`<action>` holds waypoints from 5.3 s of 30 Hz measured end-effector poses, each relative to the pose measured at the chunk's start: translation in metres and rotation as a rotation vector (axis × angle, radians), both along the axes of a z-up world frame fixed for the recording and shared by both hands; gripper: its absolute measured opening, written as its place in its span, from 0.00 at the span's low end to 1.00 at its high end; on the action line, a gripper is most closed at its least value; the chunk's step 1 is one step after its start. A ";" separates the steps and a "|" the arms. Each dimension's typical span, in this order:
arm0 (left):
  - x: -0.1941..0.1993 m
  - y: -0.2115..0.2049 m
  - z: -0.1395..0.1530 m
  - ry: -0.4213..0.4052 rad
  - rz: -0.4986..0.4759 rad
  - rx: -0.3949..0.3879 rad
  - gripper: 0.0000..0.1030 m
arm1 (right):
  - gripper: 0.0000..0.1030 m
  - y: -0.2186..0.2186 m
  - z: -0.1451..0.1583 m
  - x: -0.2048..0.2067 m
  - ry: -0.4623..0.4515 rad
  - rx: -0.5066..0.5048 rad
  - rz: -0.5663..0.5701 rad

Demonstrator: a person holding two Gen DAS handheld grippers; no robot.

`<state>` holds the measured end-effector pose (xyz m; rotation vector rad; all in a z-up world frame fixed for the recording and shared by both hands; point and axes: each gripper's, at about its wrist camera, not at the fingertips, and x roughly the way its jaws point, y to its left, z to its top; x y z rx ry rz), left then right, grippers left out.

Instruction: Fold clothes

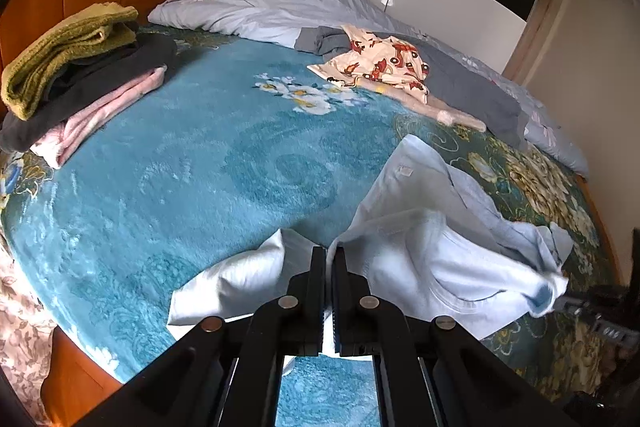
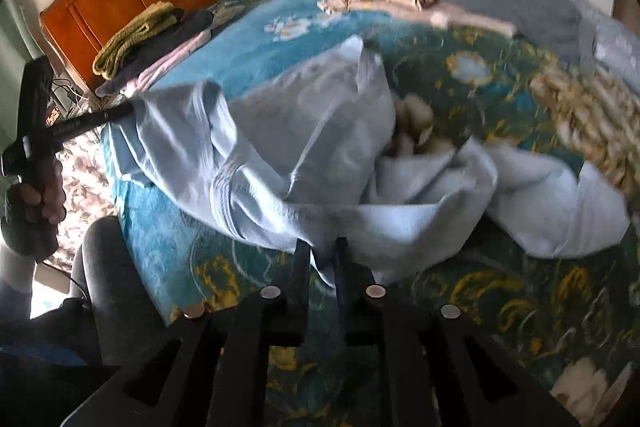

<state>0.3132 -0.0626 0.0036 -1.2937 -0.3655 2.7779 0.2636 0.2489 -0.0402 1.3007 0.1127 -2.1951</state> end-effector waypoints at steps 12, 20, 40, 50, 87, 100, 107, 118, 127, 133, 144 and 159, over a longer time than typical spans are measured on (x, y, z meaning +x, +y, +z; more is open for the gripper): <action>0.001 -0.006 -0.004 -0.016 0.019 0.033 0.03 | 0.46 -0.041 0.025 -0.005 0.114 0.045 0.216; 0.001 -0.017 -0.006 -0.022 0.041 0.053 0.03 | 0.46 -0.055 0.003 -0.002 0.045 0.097 0.339; -0.002 -0.025 -0.017 -0.062 0.060 0.103 0.03 | 0.32 -0.050 -0.044 0.021 0.149 0.400 0.385; -0.001 -0.022 0.024 0.061 0.077 0.058 0.03 | 0.04 -0.021 0.050 -0.026 0.284 0.129 0.036; 0.023 0.144 0.081 0.254 -0.354 0.046 0.59 | 0.04 0.006 0.289 -0.006 0.793 0.003 -0.245; 0.001 0.281 0.026 0.313 -0.318 -0.368 0.70 | 0.04 -0.014 0.296 -0.023 0.772 -0.076 -0.173; -0.020 0.240 0.032 0.279 -0.200 -0.251 0.03 | 0.04 -0.005 0.297 -0.026 0.755 -0.121 -0.173; -0.004 0.121 0.105 0.384 0.065 -0.140 0.03 | 0.04 0.011 0.307 -0.017 0.790 -0.180 -0.216; 0.075 0.067 0.233 0.703 0.149 -0.177 0.03 | 0.04 0.030 0.346 0.041 0.942 -0.195 -0.222; 0.121 0.050 0.305 0.805 0.081 -0.138 0.03 | 0.04 0.045 0.385 0.103 1.077 -0.176 -0.179; 0.037 0.048 0.285 0.577 -0.003 -0.160 0.04 | 0.04 0.039 0.368 0.011 0.906 -0.050 -0.191; -0.155 0.037 0.039 -0.030 0.056 -0.062 0.04 | 0.04 0.025 0.101 -0.209 0.270 0.063 -0.218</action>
